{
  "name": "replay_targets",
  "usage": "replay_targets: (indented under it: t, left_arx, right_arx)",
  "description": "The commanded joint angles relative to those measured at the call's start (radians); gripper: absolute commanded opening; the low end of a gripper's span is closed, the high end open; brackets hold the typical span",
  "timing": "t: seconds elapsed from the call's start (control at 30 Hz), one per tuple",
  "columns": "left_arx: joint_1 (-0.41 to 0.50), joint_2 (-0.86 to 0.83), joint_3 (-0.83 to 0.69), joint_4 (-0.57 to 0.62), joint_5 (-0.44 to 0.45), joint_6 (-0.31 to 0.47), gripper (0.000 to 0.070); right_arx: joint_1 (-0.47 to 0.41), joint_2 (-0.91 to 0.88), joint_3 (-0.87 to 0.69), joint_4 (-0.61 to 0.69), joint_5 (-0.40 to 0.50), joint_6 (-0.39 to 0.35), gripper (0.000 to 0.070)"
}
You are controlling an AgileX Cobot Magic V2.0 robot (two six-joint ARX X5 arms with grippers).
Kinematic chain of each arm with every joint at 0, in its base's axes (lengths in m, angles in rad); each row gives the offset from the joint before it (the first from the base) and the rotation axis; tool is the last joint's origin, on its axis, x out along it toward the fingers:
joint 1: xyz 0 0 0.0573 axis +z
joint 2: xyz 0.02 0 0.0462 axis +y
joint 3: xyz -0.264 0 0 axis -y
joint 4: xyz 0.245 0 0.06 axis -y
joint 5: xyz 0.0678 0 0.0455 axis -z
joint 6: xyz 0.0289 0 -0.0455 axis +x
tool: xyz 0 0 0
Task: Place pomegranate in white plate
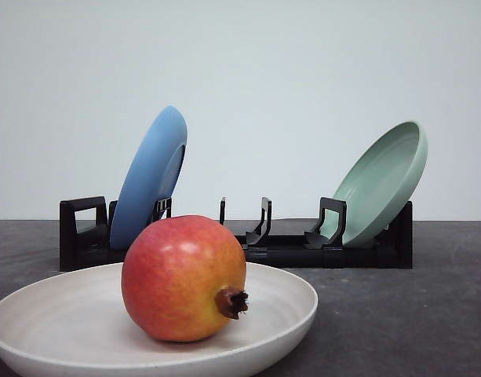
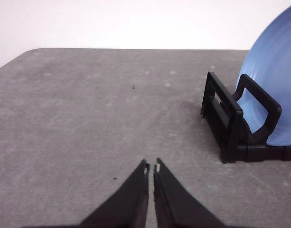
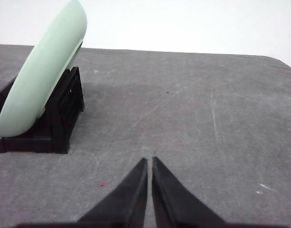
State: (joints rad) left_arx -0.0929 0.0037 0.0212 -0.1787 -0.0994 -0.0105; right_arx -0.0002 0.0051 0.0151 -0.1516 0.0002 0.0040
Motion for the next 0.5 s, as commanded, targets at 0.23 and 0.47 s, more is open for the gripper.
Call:
replay_targets:
  t: [0.23,0.47]
  left_arx:
    - [0.001,0.000,-0.009,-0.007,0.003,0.014,0.0000]
    - [0.001,0.000,-0.009,-0.007,0.003,0.014,0.0000]
  right_arx:
    - [0.000,-0.001,-0.004,0.010,0.000,-0.005,0.0010]
    - [0.000,-0.001,-0.004,0.010,0.000,-0.005,0.0010]
